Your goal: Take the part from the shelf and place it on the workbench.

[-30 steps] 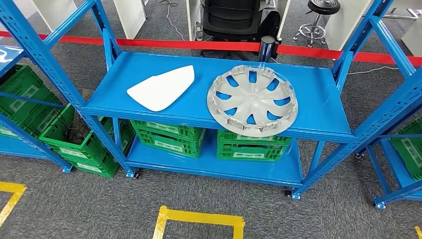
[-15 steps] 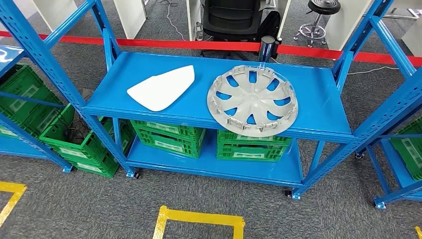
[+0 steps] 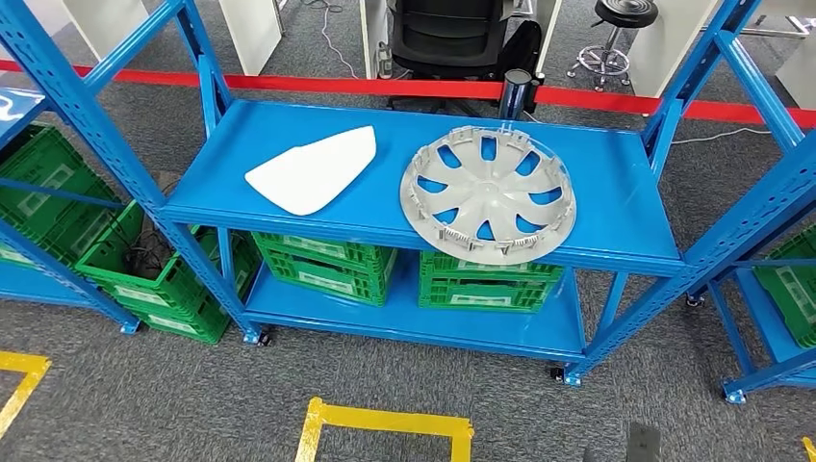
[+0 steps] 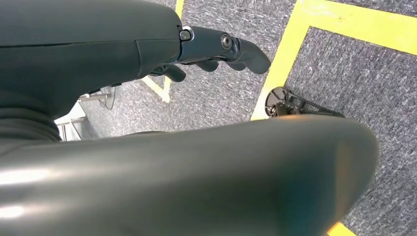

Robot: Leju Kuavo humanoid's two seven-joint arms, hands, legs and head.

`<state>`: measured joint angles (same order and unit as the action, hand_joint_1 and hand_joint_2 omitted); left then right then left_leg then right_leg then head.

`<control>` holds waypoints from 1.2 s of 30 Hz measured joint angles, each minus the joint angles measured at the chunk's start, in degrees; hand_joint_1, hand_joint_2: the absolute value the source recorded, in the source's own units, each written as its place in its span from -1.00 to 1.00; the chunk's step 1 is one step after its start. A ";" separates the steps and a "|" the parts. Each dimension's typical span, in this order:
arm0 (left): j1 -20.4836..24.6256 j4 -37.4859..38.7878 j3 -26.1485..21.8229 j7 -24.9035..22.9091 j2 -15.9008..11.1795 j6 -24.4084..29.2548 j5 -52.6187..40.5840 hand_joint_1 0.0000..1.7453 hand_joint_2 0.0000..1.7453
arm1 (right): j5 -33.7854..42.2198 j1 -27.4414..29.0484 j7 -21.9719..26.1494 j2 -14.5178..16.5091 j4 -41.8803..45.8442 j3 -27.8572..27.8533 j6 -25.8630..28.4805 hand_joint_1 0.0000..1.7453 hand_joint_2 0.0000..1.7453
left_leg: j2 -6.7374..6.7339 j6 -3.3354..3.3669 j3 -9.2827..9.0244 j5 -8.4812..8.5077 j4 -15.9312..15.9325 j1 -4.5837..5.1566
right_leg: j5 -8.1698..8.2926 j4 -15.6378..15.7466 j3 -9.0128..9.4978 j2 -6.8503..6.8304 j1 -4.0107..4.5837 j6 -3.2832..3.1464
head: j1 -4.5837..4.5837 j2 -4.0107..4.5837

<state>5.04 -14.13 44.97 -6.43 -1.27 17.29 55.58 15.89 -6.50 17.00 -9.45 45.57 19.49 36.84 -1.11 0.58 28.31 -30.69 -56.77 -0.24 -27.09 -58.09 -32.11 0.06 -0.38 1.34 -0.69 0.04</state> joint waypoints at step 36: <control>0.78 1.04 4.34 1.04 -0.46 0.42 3.17 -1.00 -1.00 | -46.57 -5.39 -27.69 -6.78 49.29 4.33 -13.85 -1.00 1.00 | 0.04 0.05 0.06 0.11 -0.01 0.00 | 0.07 0.00 -0.04 -0.03 -0.01 0.04 | 0.04 0.00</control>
<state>5.82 -13.09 49.31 -5.39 -1.73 17.72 58.75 -30.68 -11.89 -10.69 -16.23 94.86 23.82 22.98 -1.07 0.63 28.38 -30.58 -56.78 -0.24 -27.02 -58.10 -32.15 0.04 -0.39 1.38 -0.66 0.04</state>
